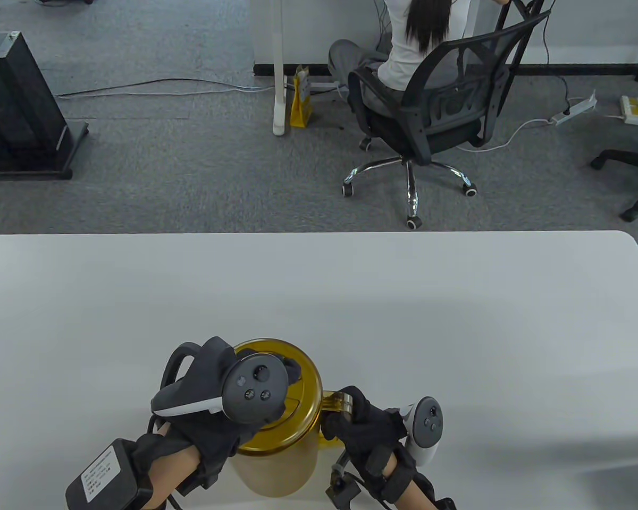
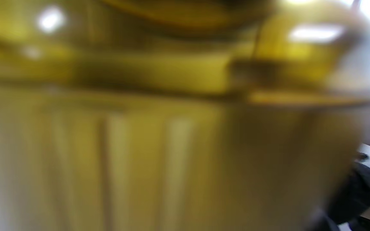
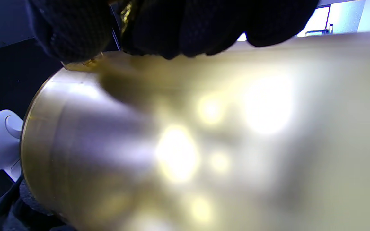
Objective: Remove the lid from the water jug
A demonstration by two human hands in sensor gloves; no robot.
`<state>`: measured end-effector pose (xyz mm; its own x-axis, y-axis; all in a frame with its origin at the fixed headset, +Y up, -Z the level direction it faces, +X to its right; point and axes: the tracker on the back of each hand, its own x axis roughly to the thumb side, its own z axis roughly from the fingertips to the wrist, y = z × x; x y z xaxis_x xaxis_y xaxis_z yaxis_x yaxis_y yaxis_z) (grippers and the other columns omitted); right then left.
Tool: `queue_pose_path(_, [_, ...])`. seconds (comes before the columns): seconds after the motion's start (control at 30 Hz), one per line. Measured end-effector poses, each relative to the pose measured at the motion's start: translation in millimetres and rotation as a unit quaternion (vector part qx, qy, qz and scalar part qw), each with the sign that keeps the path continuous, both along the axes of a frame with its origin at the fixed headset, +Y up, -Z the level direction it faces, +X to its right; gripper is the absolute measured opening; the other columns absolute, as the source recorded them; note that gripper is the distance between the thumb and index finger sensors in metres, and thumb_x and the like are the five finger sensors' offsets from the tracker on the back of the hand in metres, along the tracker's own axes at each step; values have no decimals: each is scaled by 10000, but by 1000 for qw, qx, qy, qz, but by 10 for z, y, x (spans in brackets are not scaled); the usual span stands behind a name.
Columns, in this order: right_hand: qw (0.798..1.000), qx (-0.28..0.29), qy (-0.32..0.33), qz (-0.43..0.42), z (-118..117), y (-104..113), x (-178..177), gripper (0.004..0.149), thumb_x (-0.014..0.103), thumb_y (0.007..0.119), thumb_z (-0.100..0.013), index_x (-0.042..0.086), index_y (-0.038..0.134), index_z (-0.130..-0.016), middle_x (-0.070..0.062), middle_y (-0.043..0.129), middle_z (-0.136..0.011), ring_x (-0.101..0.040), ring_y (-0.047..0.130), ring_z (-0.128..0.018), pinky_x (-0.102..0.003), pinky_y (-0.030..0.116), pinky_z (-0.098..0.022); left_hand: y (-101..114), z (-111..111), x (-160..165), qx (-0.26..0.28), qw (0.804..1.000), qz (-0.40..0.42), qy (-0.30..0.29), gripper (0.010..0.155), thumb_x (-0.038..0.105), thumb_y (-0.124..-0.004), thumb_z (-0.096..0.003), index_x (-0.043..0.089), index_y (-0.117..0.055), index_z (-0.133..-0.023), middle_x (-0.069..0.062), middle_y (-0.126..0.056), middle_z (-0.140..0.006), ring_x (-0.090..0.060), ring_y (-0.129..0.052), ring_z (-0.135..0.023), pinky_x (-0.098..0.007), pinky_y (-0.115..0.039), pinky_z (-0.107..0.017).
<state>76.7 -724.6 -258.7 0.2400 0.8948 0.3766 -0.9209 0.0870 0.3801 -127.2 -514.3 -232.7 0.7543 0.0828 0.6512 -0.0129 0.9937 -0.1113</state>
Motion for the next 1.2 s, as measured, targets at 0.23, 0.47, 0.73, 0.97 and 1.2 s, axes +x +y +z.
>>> queue_pose_path(0.23, [1000,1,-5,1,14,-4,-4,459,565,793,-483,181,818,-734,-47,869,-493,-211,860,-366,-442,756,-357,-56,-19,-128,31,996,58,-63,572,326,-845,-437,116,-739,-959,-179,-815,-846,-294,-796,-652,-437,-720,-518])
queue_pose_path(0.47, [1000,1,-2,2,15,-2,-6,460,562,793,-484,180,814,-740,-49,867,-497,-212,860,-367,-444,754,-358,-5,-22,-84,44,995,25,-91,571,320,-853,-449,82,-753,-958,-198,-849,-823,-305,-840,-631,-442,-748,-509])
queue_pose_path(0.73, [1000,-2,-3,6,20,1,-2,460,556,792,-482,177,808,-742,-53,867,-496,-218,860,-365,-452,753,-361,279,3,-51,57,995,25,-81,569,308,-849,-436,88,-751,-952,-195,-848,-822,-313,-833,-641,-455,-723,-532])
queue_pose_path(0.97, [1000,-2,2,11,31,12,-16,459,552,791,-483,174,803,-744,-58,864,-498,-222,858,-365,-457,749,-363,757,106,-157,67,996,43,-45,566,287,-860,-428,87,-759,-949,-206,-843,-828,-330,-819,-653,-471,-701,-547])
queue_pose_path(1.2, [1000,-2,4,15,30,11,-12,461,555,786,-486,177,797,-749,-57,862,-503,-222,857,-371,-458,748,-370,1086,148,-419,69,995,66,2,566,261,-871,-426,69,-767,-948,-230,-837,-827,-354,-804,-652,-490,-681,-551])
